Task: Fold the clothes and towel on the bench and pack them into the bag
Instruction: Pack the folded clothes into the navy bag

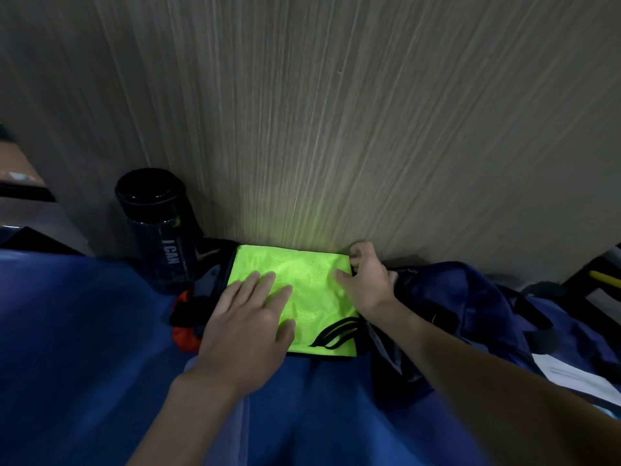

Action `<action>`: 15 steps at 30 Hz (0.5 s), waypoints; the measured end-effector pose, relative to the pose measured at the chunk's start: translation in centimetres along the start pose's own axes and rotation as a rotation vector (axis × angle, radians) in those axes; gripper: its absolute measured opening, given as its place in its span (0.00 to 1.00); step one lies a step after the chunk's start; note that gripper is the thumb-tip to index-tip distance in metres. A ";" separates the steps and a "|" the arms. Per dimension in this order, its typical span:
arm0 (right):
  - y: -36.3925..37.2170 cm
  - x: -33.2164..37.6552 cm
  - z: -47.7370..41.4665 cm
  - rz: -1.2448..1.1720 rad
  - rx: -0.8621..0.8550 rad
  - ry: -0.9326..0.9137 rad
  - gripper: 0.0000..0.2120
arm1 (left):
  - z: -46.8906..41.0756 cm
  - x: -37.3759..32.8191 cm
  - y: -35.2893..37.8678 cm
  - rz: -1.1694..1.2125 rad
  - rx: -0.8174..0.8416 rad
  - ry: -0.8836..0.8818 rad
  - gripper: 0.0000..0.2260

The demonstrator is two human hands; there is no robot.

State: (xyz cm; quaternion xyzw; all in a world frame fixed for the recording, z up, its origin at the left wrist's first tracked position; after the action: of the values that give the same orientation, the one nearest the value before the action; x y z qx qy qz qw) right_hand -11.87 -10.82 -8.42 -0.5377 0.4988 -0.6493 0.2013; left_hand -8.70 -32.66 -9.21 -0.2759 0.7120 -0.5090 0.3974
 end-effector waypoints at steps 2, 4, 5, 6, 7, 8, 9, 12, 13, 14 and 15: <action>0.0 0.3 0.0 -0.029 -0.030 0.014 0.21 | 0.0 0.0 -0.1 0.000 -0.007 0.000 0.26; 0.0 0.8 0.1 -0.016 -0.047 0.025 0.22 | 0.1 0.0 -0.1 0.009 -0.009 0.002 0.26; -0.1 0.9 0.1 0.004 -0.047 0.025 0.21 | 0.1 0.1 -0.1 0.012 -0.015 0.005 0.26; -0.1 1.2 0.1 0.022 -0.038 0.012 0.18 | 0.1 0.0 -0.1 0.012 -0.020 0.010 0.26; -0.2 1.4 0.1 0.024 -0.028 -0.016 0.12 | 0.0 0.0 0.0 0.014 -0.025 0.014 0.26; -0.3 1.5 0.1 0.002 -0.019 -0.045 0.05 | 0.0 0.0 0.0 0.019 -0.029 0.018 0.26; -0.5 1.7 0.2 -0.026 -0.018 -0.081 0.02 | 0.0 0.0 0.0 0.029 -0.028 0.016 0.26; -1.1 2.3 0.6 -0.066 0.005 -0.181 0.06 | 0.2 0.0 0.0 0.065 -0.029 0.013 0.30; -1.1 2.5 0.6 -0.065 0.019 -0.208 0.06 | 0.1 0.1 -0.1 0.073 -0.035 0.014 0.31; -1.2 2.6 0.7 -0.056 0.039 -0.222 0.07 | 0.1 0.0 -0.2 0.080 -0.039 0.015 0.31; -1.2 2.7 0.6 -0.048 0.063 -0.231 0.08 | 0.1 0.0 -0.4 0.093 -0.035 0.014 0.32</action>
State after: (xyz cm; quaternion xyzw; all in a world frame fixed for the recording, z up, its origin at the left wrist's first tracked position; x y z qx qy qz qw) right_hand -11.88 -12.71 -6.13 -0.6141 0.4387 -0.6029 0.2587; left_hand -8.61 -32.85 -8.89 -0.2459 0.7356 -0.4794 0.4107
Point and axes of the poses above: each hand's wrist, its own z-axis away from the middle knuckle, its own y-axis out of the palm, x = y × z, the point moved 5 cm from there along -z, towards the middle knuckle, and after that the axes turned 9 degrees about z, right-handed, at the moved point
